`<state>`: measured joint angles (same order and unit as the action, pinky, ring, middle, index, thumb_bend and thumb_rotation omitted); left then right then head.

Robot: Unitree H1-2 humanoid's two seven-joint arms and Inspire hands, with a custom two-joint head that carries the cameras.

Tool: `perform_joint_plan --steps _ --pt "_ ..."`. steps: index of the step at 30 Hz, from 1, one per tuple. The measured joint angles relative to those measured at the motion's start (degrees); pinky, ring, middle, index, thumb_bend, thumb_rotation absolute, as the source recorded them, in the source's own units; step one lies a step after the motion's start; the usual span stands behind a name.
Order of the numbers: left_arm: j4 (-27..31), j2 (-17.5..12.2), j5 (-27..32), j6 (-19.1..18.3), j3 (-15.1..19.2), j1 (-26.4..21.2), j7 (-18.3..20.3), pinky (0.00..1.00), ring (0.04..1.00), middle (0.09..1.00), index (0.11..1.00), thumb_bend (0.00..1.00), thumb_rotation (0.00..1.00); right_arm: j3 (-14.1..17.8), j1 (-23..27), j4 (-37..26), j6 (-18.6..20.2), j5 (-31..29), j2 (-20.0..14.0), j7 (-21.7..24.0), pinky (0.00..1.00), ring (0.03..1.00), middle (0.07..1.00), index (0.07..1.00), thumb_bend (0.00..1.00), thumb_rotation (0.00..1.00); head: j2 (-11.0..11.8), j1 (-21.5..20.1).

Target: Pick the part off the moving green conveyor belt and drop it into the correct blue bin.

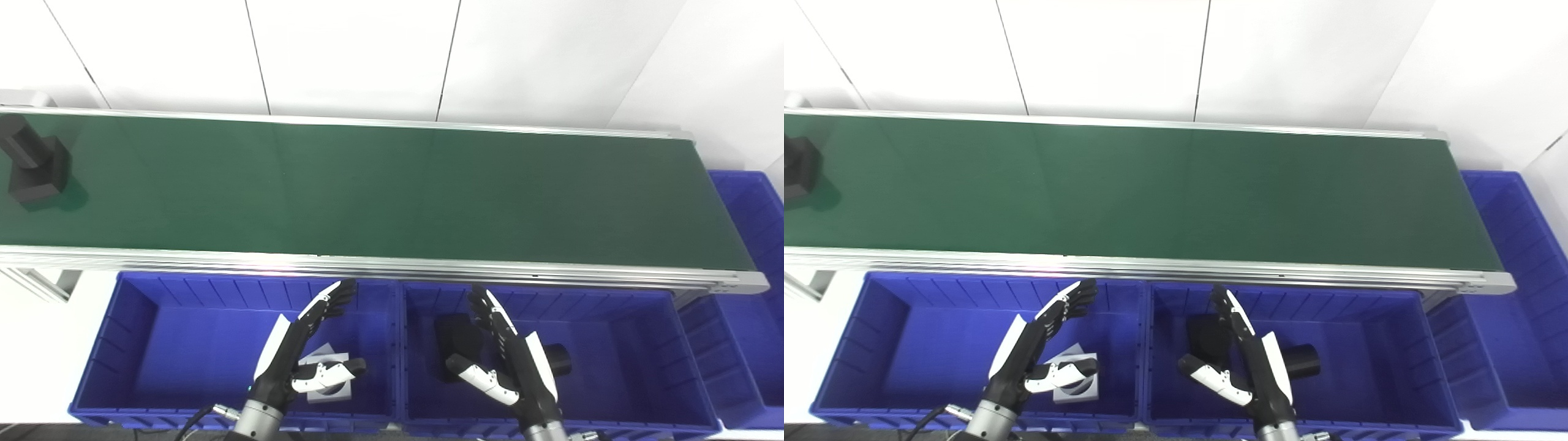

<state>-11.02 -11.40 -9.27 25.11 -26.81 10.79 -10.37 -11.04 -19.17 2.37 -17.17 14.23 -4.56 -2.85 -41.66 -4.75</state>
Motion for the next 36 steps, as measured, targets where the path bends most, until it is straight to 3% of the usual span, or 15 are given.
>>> perform_joint_plan --steps 21,36 --pt "-0.09 0.09 1.22 0.0 -0.98 -0.02 0.51 0.81 0.851 0.866 0.866 0.82 0.59 -0.23 -0.19 0.13 -0.09 1.03 -0.37 -0.32 0.87 0.913 0.921 0.952 0.79 0.65 0.53 0.79" --pt "-0.38 0.07 1.25 0.0 -0.98 -0.14 0.26 0.81 0.843 0.86 0.859 0.81 0.61 -0.19 0.17 1.72 -0.1 1.4 -0.29 -0.46 0.86 0.911 0.925 0.948 0.8 0.66 1.41 -2.02"
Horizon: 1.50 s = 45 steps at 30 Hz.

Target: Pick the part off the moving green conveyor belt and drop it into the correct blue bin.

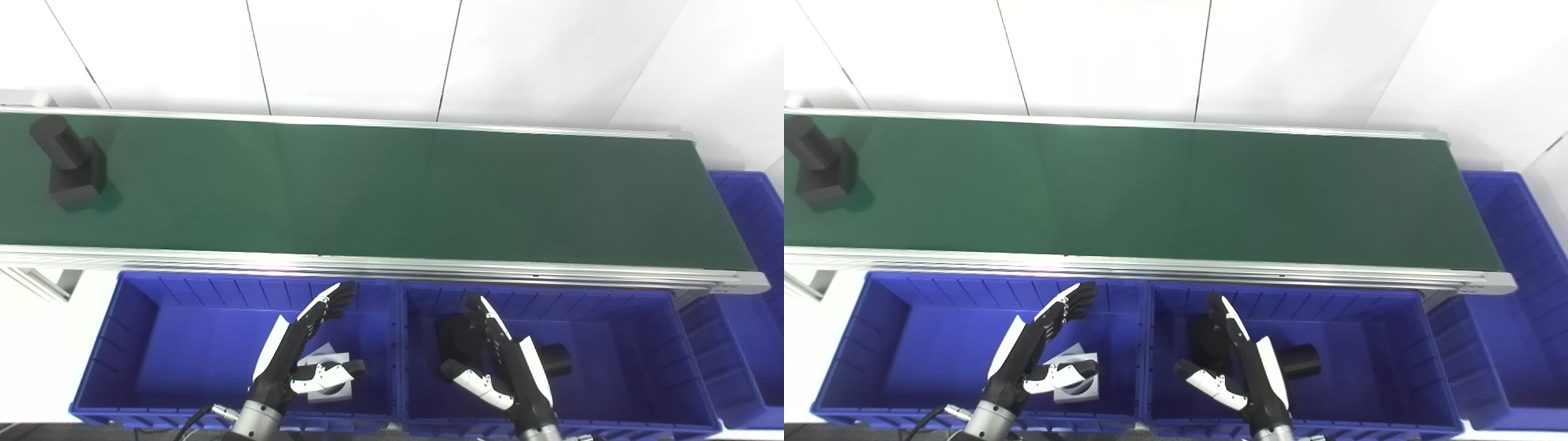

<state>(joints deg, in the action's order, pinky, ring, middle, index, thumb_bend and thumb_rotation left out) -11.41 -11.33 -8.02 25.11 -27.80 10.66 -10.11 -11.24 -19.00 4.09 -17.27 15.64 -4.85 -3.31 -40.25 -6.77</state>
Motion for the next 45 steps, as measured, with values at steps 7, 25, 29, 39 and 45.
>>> perform_joint_plan --steps 7,25,29,39,45 --pt "-0.55 0.0 0.62 0.0 0.01 -0.08 0.01 0.81 0.846 0.861 0.863 0.81 0.61 0.02 0.03 0.15 -0.07 0.65 0.0 -0.09 0.86 0.91 0.919 0.946 0.79 0.65 -0.26 0.0" --pt "-1.72 0.34 -0.05 0.0 -0.98 -0.45 -1.01 0.81 0.848 0.861 0.864 0.82 0.61 0.43 0.27 1.42 -1.46 -0.01 -0.5 -0.06 0.86 0.915 0.926 0.953 0.78 0.66 0.09 -0.44" --pt "-1.8 0.89 -0.25 0.0 -1.7 -0.62 -1.9 0.81 0.846 0.858 0.859 0.82 0.6 1.0 0.31 1.42 -1.46 -0.1 -1.31 -0.05 0.85 0.903 0.914 0.946 0.78 0.67 0.09 0.0" --pt "-2.83 2.68 -1.32 0.0 -3.85 -1.77 -4.65 0.82 0.85 0.862 0.864 0.84 0.61 1.84 0.26 1.05 -1.47 -1.74 -2.59 0.72 0.87 0.913 0.915 0.948 0.77 0.64 1.41 3.6" --pt "-4.3 2.28 -1.63 0.0 -5.75 -1.92 -6.9 0.8 0.837 0.853 0.856 0.83 0.59 1.89 0.05 1.15 -2.9 -2.25 -3.33 0.9 0.9 0.93 0.931 0.964 0.75 0.65 5.88 11.49"
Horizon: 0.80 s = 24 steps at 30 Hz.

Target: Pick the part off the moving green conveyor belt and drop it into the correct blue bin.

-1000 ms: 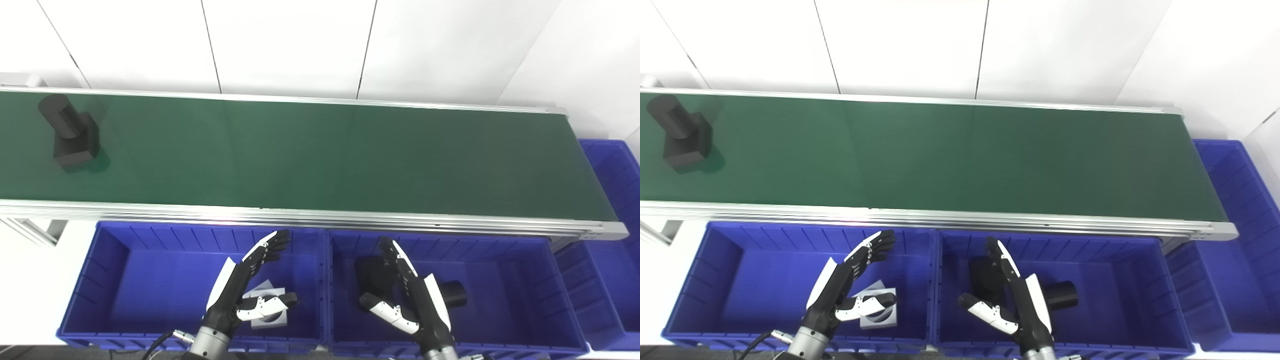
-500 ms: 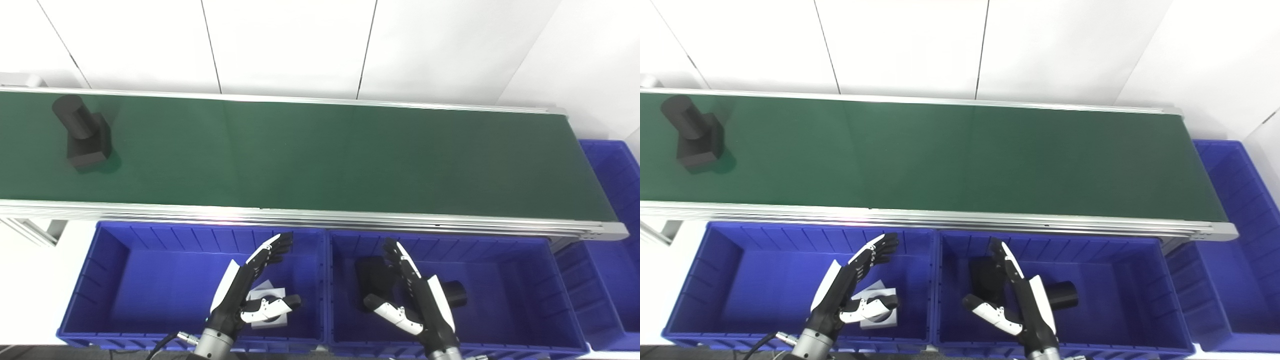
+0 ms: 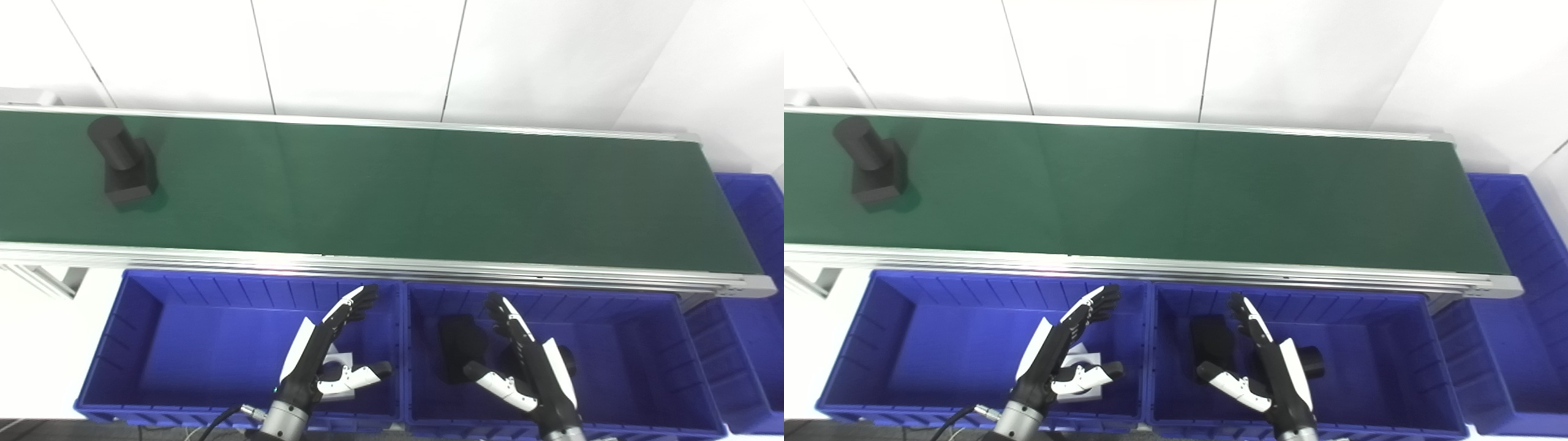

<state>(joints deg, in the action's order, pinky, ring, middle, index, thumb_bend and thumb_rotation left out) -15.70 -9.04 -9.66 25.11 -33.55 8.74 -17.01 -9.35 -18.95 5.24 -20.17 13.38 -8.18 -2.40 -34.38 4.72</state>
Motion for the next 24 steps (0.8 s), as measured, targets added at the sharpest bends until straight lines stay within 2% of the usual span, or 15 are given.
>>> perform_joint_plan --steps 2,4,5,7,10,13,20,24 --pt "-0.55 0.01 -0.02 0.0 -0.64 -0.22 -0.75 0.8 0.838 0.85 0.855 0.85 0.6 0.0 0.0 0.49 -1.29 -0.59 -0.12 0.24 0.9 0.93 0.937 0.966 0.74 0.65 0.01 0.02" --pt "-1.33 -0.01 -0.1 0.0 -1.33 -0.49 -1.17 0.8 0.84 0.85 0.854 0.86 0.59 0.02 0.0 1.11 -2.27 -0.82 -0.2 0.24 0.88 0.926 0.942 0.972 0.73 0.64 2.72 3.35" --pt "-1.41 -0.13 -0.1 0.0 -1.72 -0.5 -1.36 0.8 0.841 0.85 0.853 0.86 0.59 0.02 0.0 1.37 -2.59 -0.96 -0.23 0.23 0.88 0.925 0.942 0.972 0.73 0.64 2.74 3.36" --pt "-1.38 -0.37 -0.63 0.0 -2.31 -0.48 -1.84 0.77 0.826 0.842 0.843 0.87 0.57 -0.08 -0.15 1.6 -2.86 -1.06 -0.3 -0.04 0.88 0.916 0.941 0.971 0.72 0.65 3.35 6.34" --pt "-1.37 -0.73 -0.86 0.0 -2.76 -0.45 -2.15 0.77 0.823 0.837 0.837 0.88 0.56 -0.56 -0.44 2.21 -3.15 -0.54 -0.37 -1.17 0.9 0.941 0.947 0.98 0.71 0.67 4.31 7.23" --pt "-1.44 -1.15 -0.94 0.0 -3.08 -0.44 -2.98 0.76 0.814 0.832 0.829 0.88 0.55 -1.03 -0.61 2.81 -3.28 -0.34 -0.3 -1.41 0.95 0.959 0.958 0.992 0.69 0.66 5.37 6.97" --pt "-4.0 -2.09 -1.11 0.0 -4.48 -1.19 -5.3 0.75 0.815 0.832 0.828 0.9 0.56 -1.81 0.27 4.94 -3.6 -0.56 -0.12 -2.66 0.94 0.96 0.95 0.99 0.67 0.67 6.07 6.09" --pt "-5.57 -1.87 -1.33 0.0 -5.76 -2.46 -6.85 0.75 0.814 0.829 0.825 0.9 0.56 -1.76 0.81 5.01 -3.63 -0.46 -0.31 -2.87 0.94 0.945 0.943 0.985 0.65 0.64 6.43 6.18"
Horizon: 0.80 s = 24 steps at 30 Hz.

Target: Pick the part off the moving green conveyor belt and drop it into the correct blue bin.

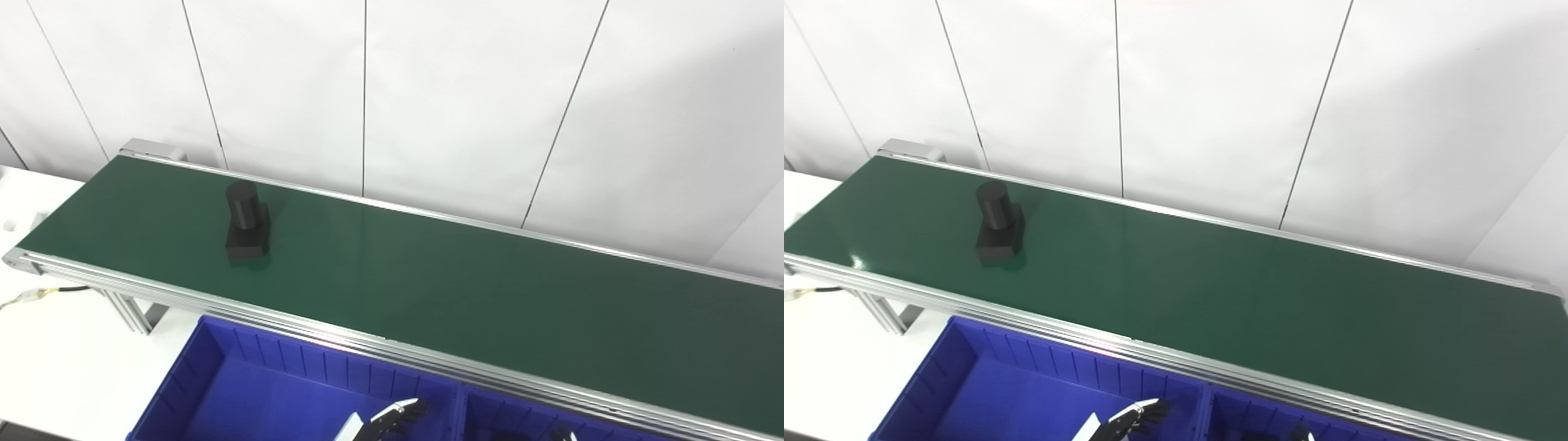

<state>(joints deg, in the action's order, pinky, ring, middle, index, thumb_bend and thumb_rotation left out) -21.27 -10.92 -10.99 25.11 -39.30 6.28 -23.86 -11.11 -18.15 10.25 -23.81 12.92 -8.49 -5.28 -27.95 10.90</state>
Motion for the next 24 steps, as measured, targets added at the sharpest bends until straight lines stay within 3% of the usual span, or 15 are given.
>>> perform_joint_plan --steps 7,14,20,24 --pt "-1.4 0.47 -0.44 0.0 -1.7 -1.85 -2.19 0.74 0.81 0.825 0.821 0.9 0.54 -0.12 0.68 -0.18 -0.02 -0.72 -1.36 -1.48 0.97 0.953 0.953 0.984 0.65 0.66 0.97 1.23" --pt "-2.31 1.36 -0.44 0.0 -2.95 -3.15 -3.0 0.74 0.808 0.826 0.823 0.91 0.55 0.72 1.63 -4.68 -0.07 -0.01 -2.2 -2.98 0.93 0.957 0.955 0.971 0.69 0.65 1.49 2.02" --pt "-2.7 1.21 -0.43 0.0 -3.21 -3.36 -3.77 0.73 0.803 0.822 0.82 0.9 0.54 1.93 1.91 -9.13 -0.1 -2.17 -2.09 -2.34 1.0 0.965 0.952 0.967 0.73 0.67 0.79 0.09" --pt "-2.69 1.23 -0.45 0.0 -3.47 -3.37 -4.66 0.74 0.804 0.821 0.82 0.91 0.54 2.06 3.12 -10.93 -0.13 -3.78 -2.59 -1.97 0.94 0.908 0.899 0.944 0.77 0.68 -0.08 -1.66"
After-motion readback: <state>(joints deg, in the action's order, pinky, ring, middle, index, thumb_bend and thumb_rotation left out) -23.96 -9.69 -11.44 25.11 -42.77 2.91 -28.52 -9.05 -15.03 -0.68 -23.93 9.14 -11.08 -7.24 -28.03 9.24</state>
